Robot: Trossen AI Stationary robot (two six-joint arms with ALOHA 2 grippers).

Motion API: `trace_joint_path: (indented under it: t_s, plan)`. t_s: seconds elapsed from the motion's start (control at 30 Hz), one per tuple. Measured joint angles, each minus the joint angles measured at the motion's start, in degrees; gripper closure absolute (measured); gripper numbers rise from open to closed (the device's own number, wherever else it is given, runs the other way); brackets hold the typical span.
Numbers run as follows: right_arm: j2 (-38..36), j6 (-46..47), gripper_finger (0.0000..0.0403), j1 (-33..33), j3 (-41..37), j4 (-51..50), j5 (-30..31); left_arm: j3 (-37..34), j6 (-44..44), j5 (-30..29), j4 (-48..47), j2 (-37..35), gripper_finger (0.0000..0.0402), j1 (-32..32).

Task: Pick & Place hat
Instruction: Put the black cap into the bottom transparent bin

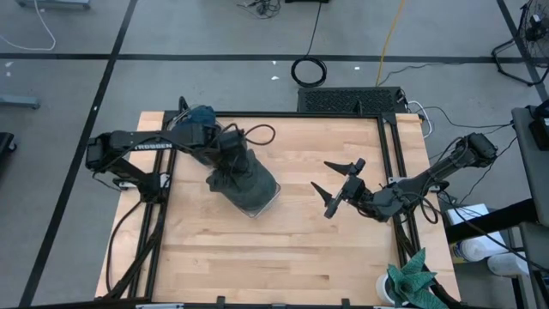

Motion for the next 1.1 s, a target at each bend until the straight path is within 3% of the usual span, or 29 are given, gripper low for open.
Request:
trace_joint_path:
  t_s: [0.43, 0.9, 1.1]
  plan:
    - [0.0, 0.0, 0.0087, 0.0, 0.0, 0.0, 0.0, 5.3, -3.1, 3.6, -2.0, 0.1, 0.0278, 0.0]
    - [0.0, 0.0, 0.0087, 0.0, 0.0, 0.0, 0.0, 7.5, -3.1, -6.8, -7.4, -1.9, 0.0195, 0.4]
    - [0.0, -0.1, 0.0087, 0.0, 0.0, 0.0, 0.0, 8.9, -2.6, -7.3, -6.8, -6.4, 0.0179, 0.4]
